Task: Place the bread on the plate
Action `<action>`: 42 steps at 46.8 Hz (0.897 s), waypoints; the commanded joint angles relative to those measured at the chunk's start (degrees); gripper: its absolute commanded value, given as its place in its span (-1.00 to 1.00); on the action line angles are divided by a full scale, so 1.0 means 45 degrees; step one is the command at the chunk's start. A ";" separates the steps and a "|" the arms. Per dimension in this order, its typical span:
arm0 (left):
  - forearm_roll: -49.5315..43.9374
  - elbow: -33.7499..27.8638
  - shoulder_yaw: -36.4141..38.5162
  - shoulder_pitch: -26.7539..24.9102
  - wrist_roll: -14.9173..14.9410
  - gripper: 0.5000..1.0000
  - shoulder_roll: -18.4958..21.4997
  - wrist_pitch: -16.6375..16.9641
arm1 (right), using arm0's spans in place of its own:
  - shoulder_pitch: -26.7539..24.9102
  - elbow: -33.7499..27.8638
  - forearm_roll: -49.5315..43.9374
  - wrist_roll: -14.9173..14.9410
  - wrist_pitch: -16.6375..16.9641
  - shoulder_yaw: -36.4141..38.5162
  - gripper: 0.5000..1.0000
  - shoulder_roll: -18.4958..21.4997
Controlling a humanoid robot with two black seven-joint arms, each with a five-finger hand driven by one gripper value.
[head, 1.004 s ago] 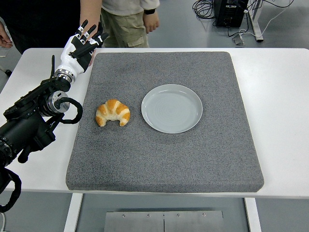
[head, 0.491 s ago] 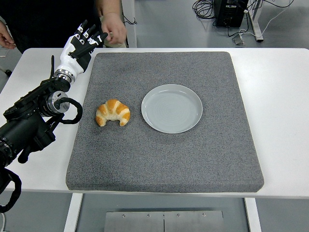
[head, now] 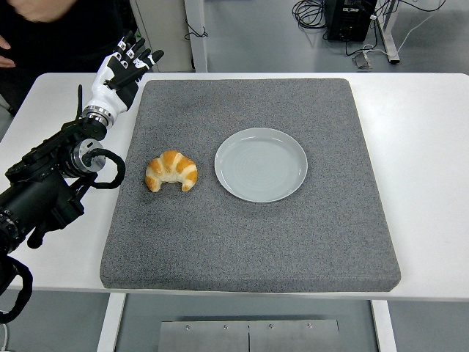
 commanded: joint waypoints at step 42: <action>0.0054 -0.0195 0.0315 -0.1171 0.1454 0.80 0.0331 0.0352 | -0.0001 -0.0013 0.0001 0.0001 -0.0006 0.0000 1.00 0.0000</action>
